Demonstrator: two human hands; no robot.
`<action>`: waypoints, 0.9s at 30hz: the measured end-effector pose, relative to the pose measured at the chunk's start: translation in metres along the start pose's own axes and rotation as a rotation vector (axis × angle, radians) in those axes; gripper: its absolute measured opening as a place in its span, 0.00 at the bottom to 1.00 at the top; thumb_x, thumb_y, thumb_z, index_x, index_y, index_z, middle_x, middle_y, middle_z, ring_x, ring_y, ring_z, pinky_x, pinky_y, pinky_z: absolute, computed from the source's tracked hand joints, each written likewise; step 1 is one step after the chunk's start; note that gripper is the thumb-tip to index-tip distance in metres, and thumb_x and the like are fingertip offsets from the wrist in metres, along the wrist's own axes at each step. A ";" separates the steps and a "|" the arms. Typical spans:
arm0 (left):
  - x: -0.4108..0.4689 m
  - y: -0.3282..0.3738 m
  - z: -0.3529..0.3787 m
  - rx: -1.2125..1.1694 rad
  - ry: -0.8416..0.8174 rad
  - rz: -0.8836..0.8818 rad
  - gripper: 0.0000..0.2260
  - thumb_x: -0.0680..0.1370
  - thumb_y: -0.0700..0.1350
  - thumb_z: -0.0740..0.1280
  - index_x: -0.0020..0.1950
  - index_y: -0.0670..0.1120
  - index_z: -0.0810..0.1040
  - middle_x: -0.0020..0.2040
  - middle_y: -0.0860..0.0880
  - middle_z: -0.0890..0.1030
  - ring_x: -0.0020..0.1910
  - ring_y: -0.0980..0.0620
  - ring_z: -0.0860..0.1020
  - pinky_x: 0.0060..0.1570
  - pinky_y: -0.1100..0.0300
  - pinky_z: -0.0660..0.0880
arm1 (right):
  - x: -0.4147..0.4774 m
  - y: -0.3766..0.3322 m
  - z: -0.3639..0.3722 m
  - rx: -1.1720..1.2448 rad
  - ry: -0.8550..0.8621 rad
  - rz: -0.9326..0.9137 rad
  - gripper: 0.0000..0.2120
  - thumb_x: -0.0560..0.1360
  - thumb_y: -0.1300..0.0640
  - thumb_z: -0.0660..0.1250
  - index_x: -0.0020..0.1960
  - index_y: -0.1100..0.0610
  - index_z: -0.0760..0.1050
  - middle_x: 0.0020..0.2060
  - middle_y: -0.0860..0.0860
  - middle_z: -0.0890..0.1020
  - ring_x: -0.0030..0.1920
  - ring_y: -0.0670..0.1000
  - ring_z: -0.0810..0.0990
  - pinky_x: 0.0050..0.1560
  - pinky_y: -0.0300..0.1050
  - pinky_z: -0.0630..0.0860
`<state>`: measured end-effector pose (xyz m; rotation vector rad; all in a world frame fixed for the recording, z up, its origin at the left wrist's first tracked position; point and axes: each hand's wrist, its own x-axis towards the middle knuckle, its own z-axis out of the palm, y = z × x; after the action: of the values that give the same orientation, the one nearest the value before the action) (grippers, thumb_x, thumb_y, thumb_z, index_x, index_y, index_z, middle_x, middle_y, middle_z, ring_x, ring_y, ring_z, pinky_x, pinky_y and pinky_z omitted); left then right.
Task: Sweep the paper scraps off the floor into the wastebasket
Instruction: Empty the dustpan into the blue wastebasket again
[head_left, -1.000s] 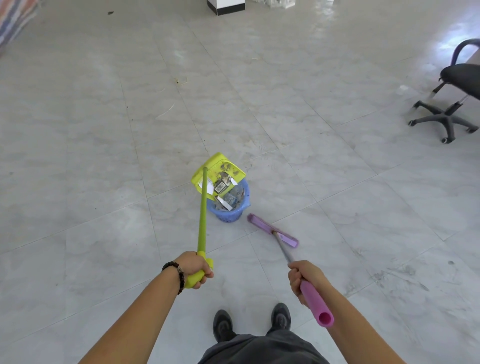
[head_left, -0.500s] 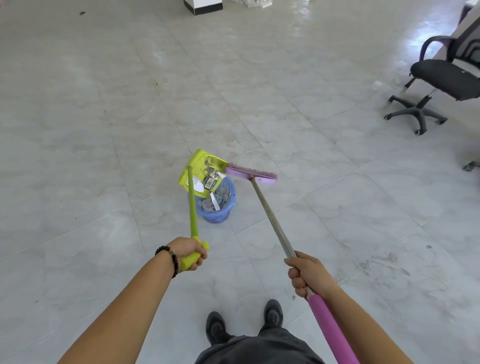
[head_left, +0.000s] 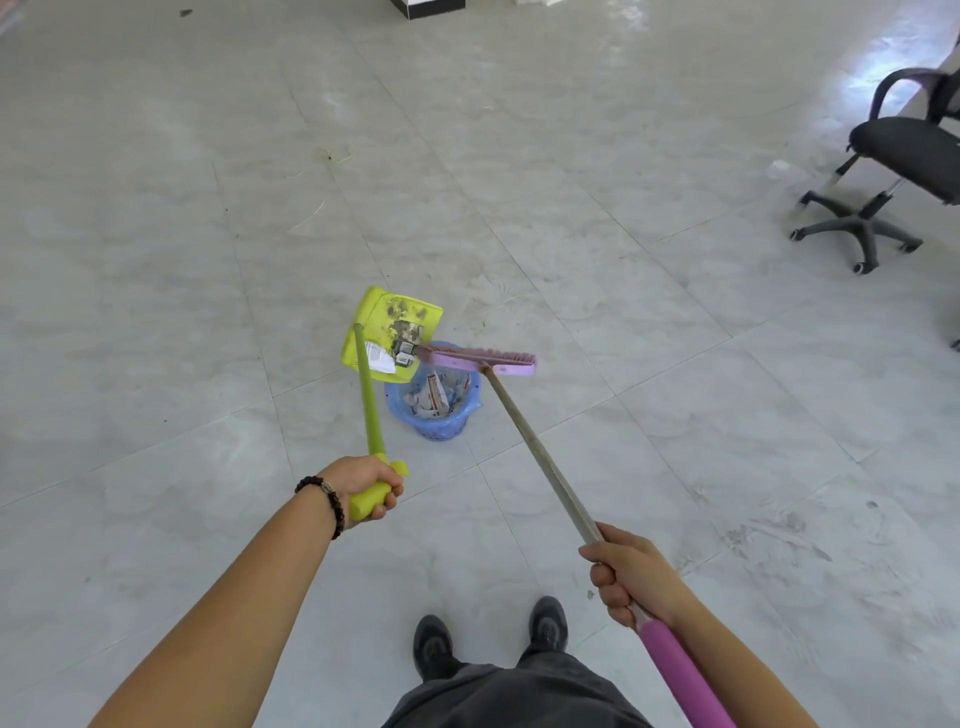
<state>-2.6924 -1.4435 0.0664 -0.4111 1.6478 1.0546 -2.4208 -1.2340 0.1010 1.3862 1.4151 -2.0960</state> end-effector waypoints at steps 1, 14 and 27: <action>0.000 0.000 0.002 0.008 -0.002 0.000 0.07 0.79 0.33 0.60 0.49 0.44 0.72 0.34 0.44 0.73 0.18 0.54 0.72 0.16 0.69 0.65 | -0.003 0.000 -0.002 0.002 -0.010 -0.011 0.03 0.78 0.65 0.62 0.50 0.59 0.71 0.26 0.50 0.66 0.21 0.47 0.60 0.18 0.35 0.60; -0.010 0.005 0.026 0.035 -0.063 0.028 0.07 0.79 0.33 0.60 0.50 0.43 0.73 0.34 0.45 0.73 0.19 0.55 0.73 0.16 0.69 0.65 | 0.002 -0.016 0.016 -0.074 -0.048 -0.035 0.07 0.77 0.66 0.60 0.52 0.59 0.74 0.25 0.49 0.66 0.21 0.46 0.61 0.19 0.34 0.60; -0.014 -0.005 0.006 0.127 0.022 0.012 0.07 0.79 0.32 0.60 0.48 0.42 0.74 0.33 0.45 0.73 0.21 0.53 0.71 0.19 0.70 0.65 | -0.018 0.000 -0.001 -0.131 -0.066 -0.110 0.18 0.76 0.69 0.61 0.57 0.51 0.77 0.26 0.52 0.70 0.21 0.48 0.64 0.19 0.37 0.65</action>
<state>-2.6804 -1.4445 0.0769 -0.3297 1.7281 0.9511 -2.4114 -1.2380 0.1155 1.2046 1.6036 -2.0520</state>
